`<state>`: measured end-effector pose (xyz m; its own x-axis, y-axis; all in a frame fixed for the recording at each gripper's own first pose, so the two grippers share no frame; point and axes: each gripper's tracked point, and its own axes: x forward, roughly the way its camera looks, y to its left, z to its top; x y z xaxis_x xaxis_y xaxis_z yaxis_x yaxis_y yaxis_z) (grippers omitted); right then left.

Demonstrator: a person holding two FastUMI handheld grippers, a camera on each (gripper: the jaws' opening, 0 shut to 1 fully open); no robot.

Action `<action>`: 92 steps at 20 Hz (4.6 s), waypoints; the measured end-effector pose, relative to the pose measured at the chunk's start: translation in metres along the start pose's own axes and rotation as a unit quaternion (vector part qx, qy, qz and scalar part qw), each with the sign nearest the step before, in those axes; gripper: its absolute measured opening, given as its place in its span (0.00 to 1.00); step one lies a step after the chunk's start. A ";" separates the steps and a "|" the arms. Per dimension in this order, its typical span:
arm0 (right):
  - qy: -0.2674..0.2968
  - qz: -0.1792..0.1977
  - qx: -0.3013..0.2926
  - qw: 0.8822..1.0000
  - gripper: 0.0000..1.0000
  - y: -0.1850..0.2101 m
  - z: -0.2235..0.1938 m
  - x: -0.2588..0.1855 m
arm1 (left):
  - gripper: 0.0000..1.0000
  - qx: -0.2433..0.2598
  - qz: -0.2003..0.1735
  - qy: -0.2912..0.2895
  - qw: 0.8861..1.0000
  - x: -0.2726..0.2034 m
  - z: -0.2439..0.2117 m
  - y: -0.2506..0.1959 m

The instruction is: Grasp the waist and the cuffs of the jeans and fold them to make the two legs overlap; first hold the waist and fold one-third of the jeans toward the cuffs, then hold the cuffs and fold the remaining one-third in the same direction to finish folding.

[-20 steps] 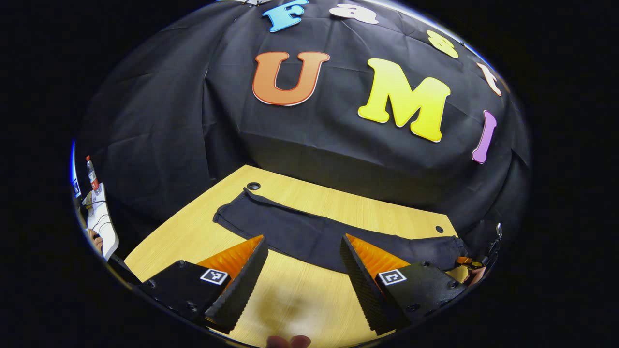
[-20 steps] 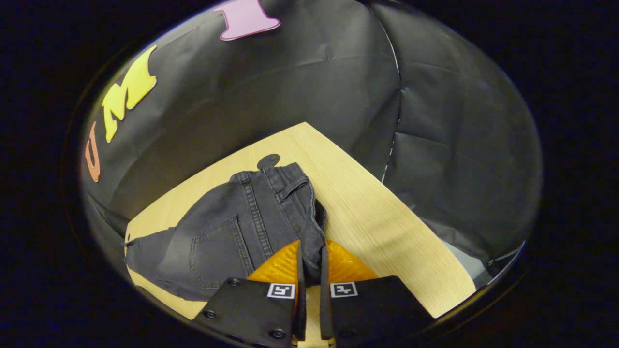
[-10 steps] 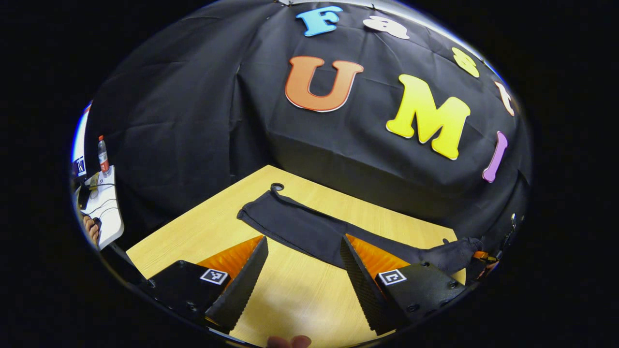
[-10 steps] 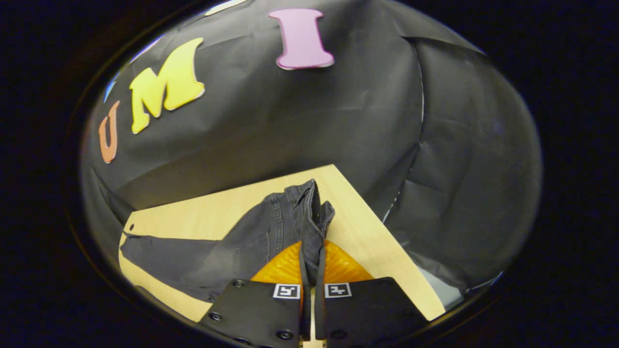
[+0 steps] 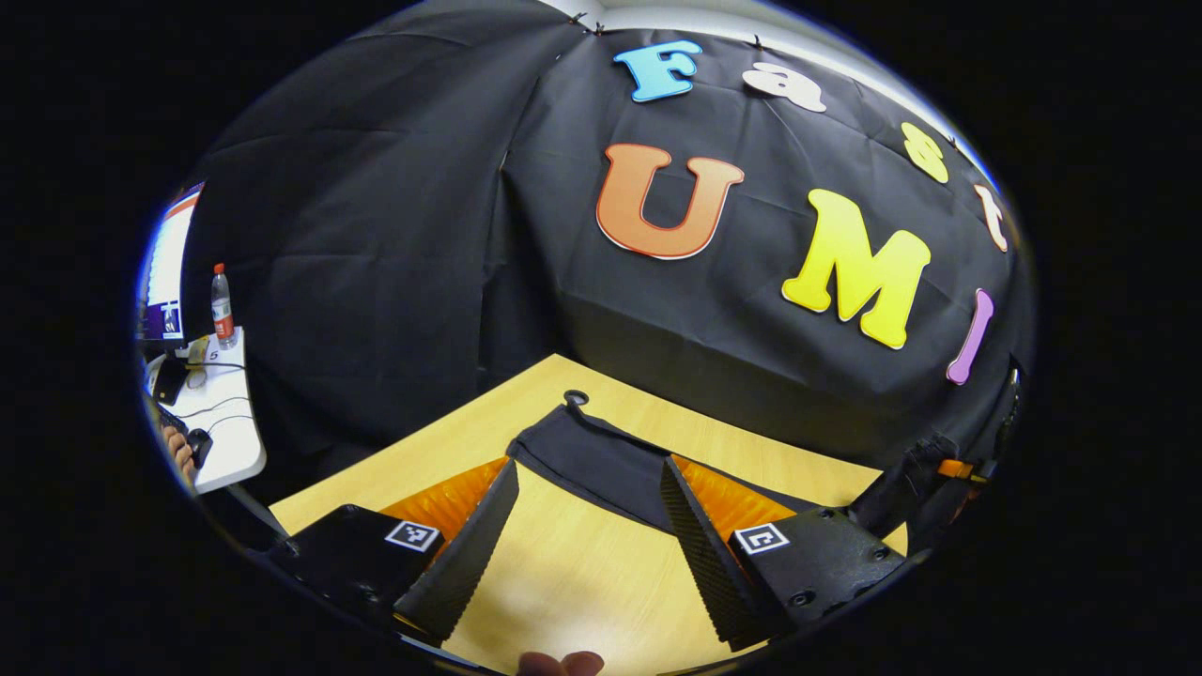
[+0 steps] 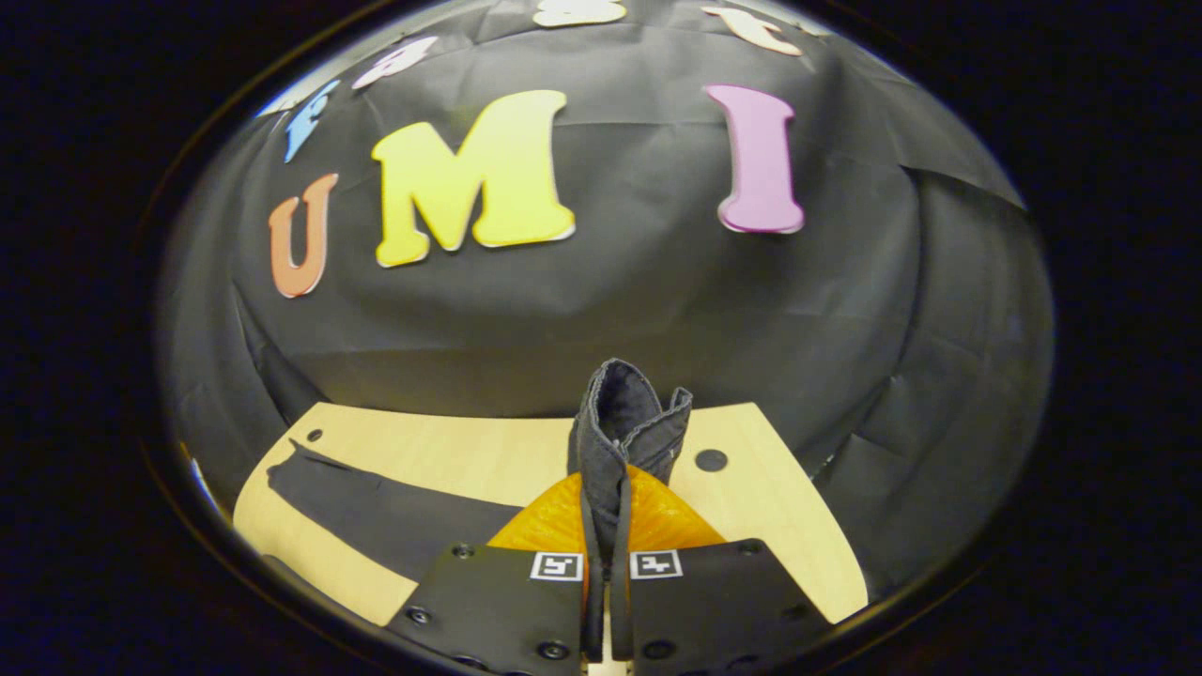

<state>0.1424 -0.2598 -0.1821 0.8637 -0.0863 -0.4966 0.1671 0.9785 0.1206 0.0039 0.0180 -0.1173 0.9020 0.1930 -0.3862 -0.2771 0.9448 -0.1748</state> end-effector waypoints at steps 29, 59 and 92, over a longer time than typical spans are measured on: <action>0.104 0.120 -0.225 0.961 0.53 0.354 -0.210 0.088 | 0.98 0.009 -0.003 0.035 0.999 0.046 -0.016 0.112; 0.030 0.083 -0.104 0.991 0.99 0.168 -0.014 -0.091 | 0.91 -0.509 -0.054 0.163 0.843 0.302 -0.107 0.061; -0.026 -0.031 -0.032 0.999 0.99 -0.072 -0.008 -0.177 | 0.10 0.156 -0.270 0.080 0.947 0.206 -0.182 -0.331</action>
<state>-0.0265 -0.3136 -0.1094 0.8766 -0.1544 -0.4557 0.1912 0.9809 0.0355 0.2209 -0.3033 -0.3036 0.8157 -0.3592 -0.4534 0.3436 0.9314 -0.1197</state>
